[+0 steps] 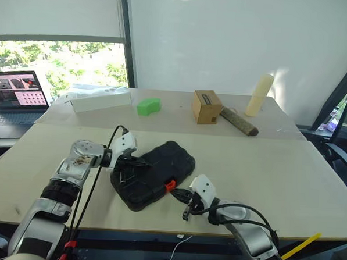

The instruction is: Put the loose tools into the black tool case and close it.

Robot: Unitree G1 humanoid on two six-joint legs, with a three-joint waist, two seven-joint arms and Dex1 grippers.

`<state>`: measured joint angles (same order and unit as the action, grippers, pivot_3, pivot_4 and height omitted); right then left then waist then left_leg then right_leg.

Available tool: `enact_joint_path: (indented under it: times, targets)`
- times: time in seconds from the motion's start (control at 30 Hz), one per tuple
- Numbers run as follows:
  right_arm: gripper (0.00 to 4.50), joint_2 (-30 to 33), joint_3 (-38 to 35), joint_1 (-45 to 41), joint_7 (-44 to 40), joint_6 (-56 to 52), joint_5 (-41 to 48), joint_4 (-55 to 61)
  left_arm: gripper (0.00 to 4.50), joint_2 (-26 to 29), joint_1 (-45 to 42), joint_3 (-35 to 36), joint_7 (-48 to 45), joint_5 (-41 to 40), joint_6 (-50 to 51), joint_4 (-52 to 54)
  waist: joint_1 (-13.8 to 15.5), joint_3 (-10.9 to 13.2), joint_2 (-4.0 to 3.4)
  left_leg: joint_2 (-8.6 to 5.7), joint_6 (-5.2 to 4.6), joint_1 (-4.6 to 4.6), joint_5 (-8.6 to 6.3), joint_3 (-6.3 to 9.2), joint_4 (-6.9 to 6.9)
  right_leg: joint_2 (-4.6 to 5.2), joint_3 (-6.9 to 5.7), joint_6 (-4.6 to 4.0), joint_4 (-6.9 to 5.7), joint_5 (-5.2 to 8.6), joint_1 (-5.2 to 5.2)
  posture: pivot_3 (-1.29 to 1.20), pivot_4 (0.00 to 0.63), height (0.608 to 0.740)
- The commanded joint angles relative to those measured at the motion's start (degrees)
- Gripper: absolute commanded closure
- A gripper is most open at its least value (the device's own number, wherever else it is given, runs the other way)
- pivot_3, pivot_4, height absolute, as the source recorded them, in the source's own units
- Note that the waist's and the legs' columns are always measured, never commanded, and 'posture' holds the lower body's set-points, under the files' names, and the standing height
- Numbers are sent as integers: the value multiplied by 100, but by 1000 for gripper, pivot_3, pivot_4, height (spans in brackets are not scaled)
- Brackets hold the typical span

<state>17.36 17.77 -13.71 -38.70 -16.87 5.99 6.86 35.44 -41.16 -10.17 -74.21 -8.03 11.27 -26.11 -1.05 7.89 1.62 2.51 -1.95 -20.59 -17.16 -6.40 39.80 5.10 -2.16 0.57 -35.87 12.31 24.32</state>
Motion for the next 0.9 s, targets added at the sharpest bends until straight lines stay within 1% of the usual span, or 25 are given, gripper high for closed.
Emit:
enact_joint_path:
  times: [0.03,0.17,0.23,0.27,0.33,0.37,0.4,0.43,0.5,0.57,0.6,0.63,0.67,0.73,0.8,0.9]
  targets:
    - [4455,-164,-130,-293,66,218,98,230,4500,-36,332,-455,-58,396,235,-391,1,0,0,0,0,0,0,0,0,0,0,0,0,0,0,0,150,740]
    - [4455,-134,-123,-245,14,212,102,286,4500,-27,371,-446,-46,395,221,-386,0,0,0,0,0,0,0,0,-1,0,0,0,0,0,0,0,150,740]
    - [4455,156,-384,83,-176,147,342,671,4500,19,536,-12,-111,12,-159,-243,-4,1,-2,0,0,0,0,0,0,0,0,0,0,0,0,0,150,740]
    - [4455,328,-567,264,-304,121,499,868,4500,14,622,327,-148,-303,-321,-124,-6,1,-2,0,0,-1,0,-1,-2,2,2,0,0,0,3,0,150,740]
    - [3905,640,-994,596,-511,152,806,1163,4500,75,855,901,-290,-872,-448,210,-15,2,-7,1,0,-10,-1,-2,-9,3,3,-5,4,-1,13,0,150,740]
    - [3630,816,-1177,737,-595,251,872,1248,4244,184,999,1093,-285,-1016,-395,390,-15,2,-5,2,-2,-28,-3,-2,-12,4,3,-32,7,-12,29,0,150,740]
    - [3322,972,-1339,856,-697,338,961,1315,3983,303,1134,1232,-259,-1062,-440,523,-16,2,-4,2,-1,-46,-4,0,-8,5,1,-36,4,-14,42,0,150,740]
    - [3037,1107,-1486,973,-807,439,1043,1357,3903,394,1263,1376,-188,-1094,-497,639,-21,2,-3,2,-1,-51,-4,0,-8,4,0,-36,5,-14,50,0,150,740]
    - [2363,1362,-1863,1227,-1021,794,1143,1326,3163,677,1617,1697,-96,-1146,-593,868,-24,7,-7,-1,-1,-78,-4,-6,-8,3,3,-37,5,-15,81,0,150,740]
    - [1689,1627,-2172,1458,-1344,1620,1074,1080,2513,955,2038,2042,-71,-1296,-505,1064,0,12,-5,0,-4,-82,-7,-3,-12,0,-1,-38,6,-11,86,0,150,740]
    - [1357,1715,-2327,1568,-1691,2122,1207,886,2142,1064,2321,2239,-29,-1325,-613,1132,4,15,-6,0,-8,-85,-10,-1,-12,2,-6,-36,8,-7,85,0,150,740]
    - [1033,1766,-2462,1622,-1865,2617,1231,678,1827,1154,2590,2393,13,-1323,-696,1213,1,18,-4,0,-7,-85,-11,-3,-11,4,-6,-35,10,-7,85,0,150,740]
    - [710,1916,-2548,1666,-2054,2589,1326,546,1487,1177,2858,2539,97,-1258,-963,1285,5,20,-6,-1,-7,-85,-12,-4,-11,4,-6,-34,15,-6,85,0,150,740]
    - [0,2126,-2726,1658,-2254,2498,1489,238,752,1219,3345,2706,170,-1243,-1066,1486,24,31,-6,-1,-9,-77,-16,-6,-11,9,-5,-28,20,-3,74,0,150,740]
    - [0,2293,-2810,1627,-2475,2642,1535,-111,69,1194,3704,2825,263,-1228,-1228,1619,39,47,5,-3,-8,-81,-17,-9,-9,19,-6,-28,24,-4,76,0,150,740]
    - [0,2430,-2829,1558,-2636,2892,1442,-450,16,1107,3906,2913,501,-1236,-1422,1630,133,68,25,-6,-8,-90,-18,-7,-6,26,-10,-26,28,-8,79,0,150,740]
